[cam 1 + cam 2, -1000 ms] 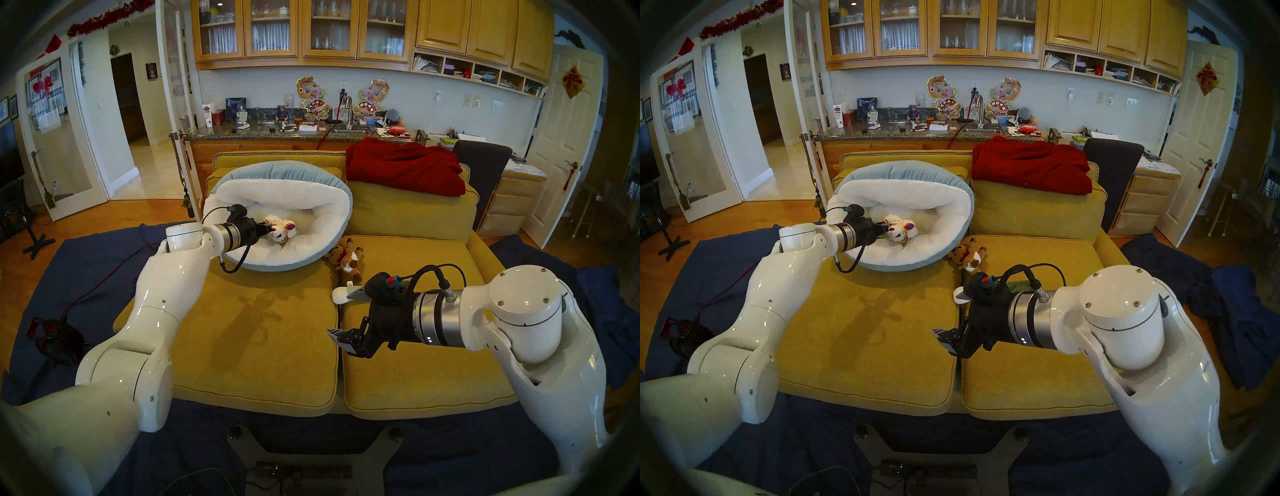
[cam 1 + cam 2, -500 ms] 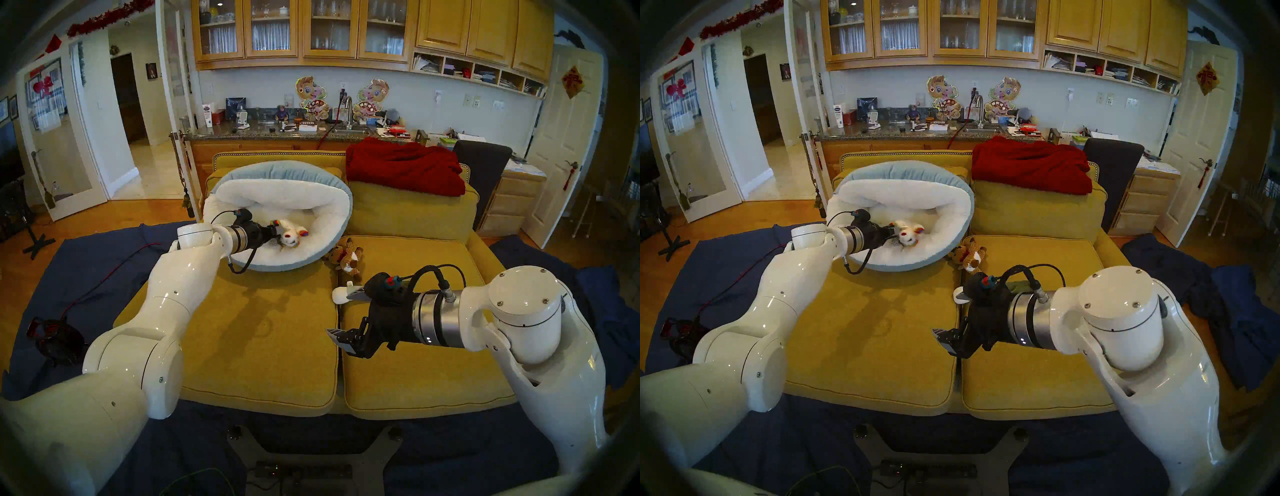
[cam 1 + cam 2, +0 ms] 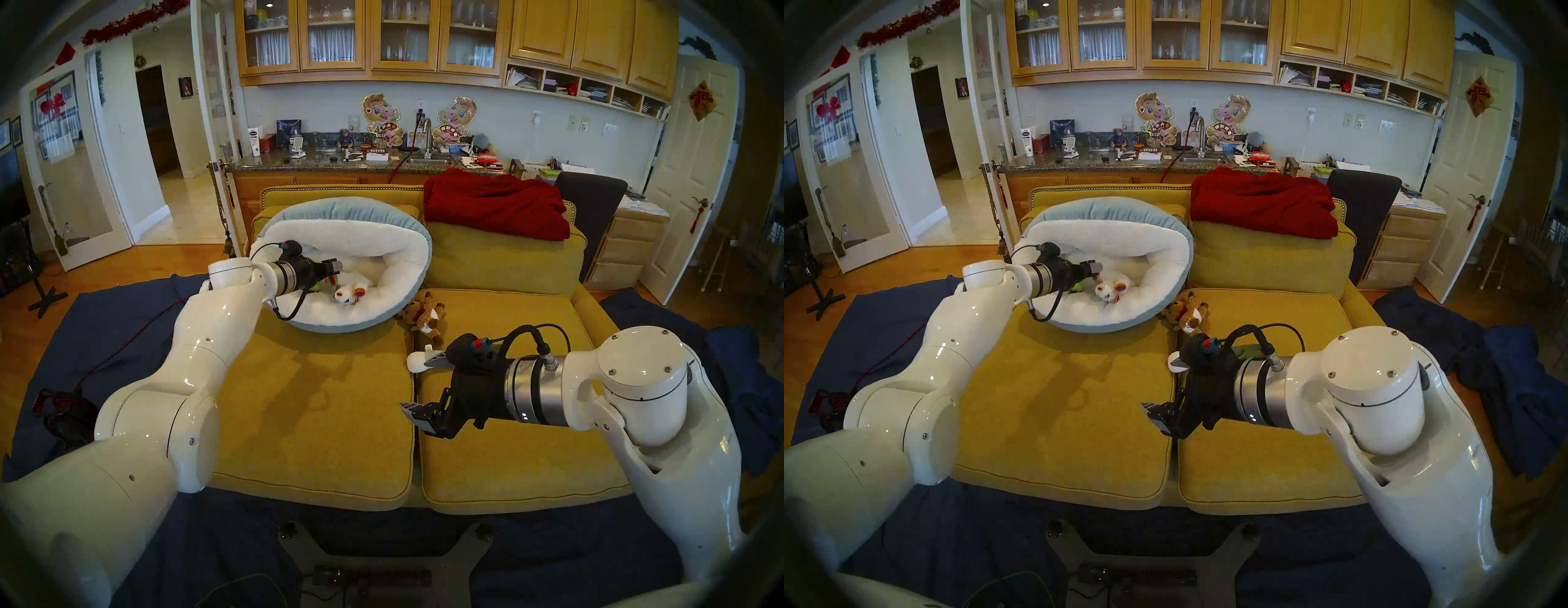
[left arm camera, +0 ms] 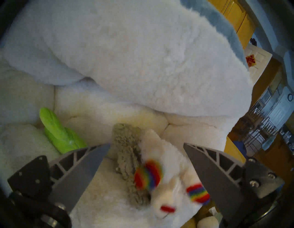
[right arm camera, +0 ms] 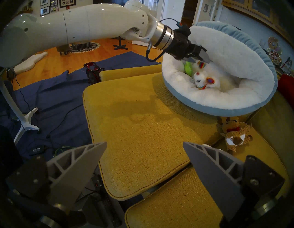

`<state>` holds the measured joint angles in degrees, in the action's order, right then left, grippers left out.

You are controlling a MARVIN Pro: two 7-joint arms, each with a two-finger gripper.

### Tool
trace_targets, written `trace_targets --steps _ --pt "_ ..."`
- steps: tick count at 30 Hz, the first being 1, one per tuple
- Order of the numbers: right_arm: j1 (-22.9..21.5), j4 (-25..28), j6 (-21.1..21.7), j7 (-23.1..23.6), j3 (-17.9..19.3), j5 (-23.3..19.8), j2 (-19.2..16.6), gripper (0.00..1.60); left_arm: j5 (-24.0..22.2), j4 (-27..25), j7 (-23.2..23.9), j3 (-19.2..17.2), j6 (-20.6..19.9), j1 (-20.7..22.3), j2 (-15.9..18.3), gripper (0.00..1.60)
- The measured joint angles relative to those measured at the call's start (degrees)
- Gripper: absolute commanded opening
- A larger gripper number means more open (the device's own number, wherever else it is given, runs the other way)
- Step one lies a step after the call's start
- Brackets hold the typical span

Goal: Put toys into dog bed

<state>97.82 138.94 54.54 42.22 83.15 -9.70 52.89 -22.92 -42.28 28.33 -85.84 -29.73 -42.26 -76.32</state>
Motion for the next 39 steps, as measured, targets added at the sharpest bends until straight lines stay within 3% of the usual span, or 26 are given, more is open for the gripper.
trace_targets --steps 9,14,27,39 --pt "0.0 0.0 -0.1 0.0 0.0 -0.2 0.1 1.6 0.0 0.5 6.6 0.5 0.7 2.1 2.3 1.6" --pt "0.0 0.0 -0.1 0.0 0.1 -0.4 0.2 1.6 -0.5 -2.1 11.0 2.2 0.6 1.7 3.7 1.6" --pt "0.0 0.0 -0.2 0.1 0.1 -0.9 0.2 1.6 -2.0 -11.9 23.7 7.8 -2.2 -5.8 7.8 1.6" --pt "0.0 0.0 -0.2 0.1 0.1 -1.1 0.2 1.6 -2.9 -20.8 35.2 8.9 -2.4 -12.2 13.2 1.6"
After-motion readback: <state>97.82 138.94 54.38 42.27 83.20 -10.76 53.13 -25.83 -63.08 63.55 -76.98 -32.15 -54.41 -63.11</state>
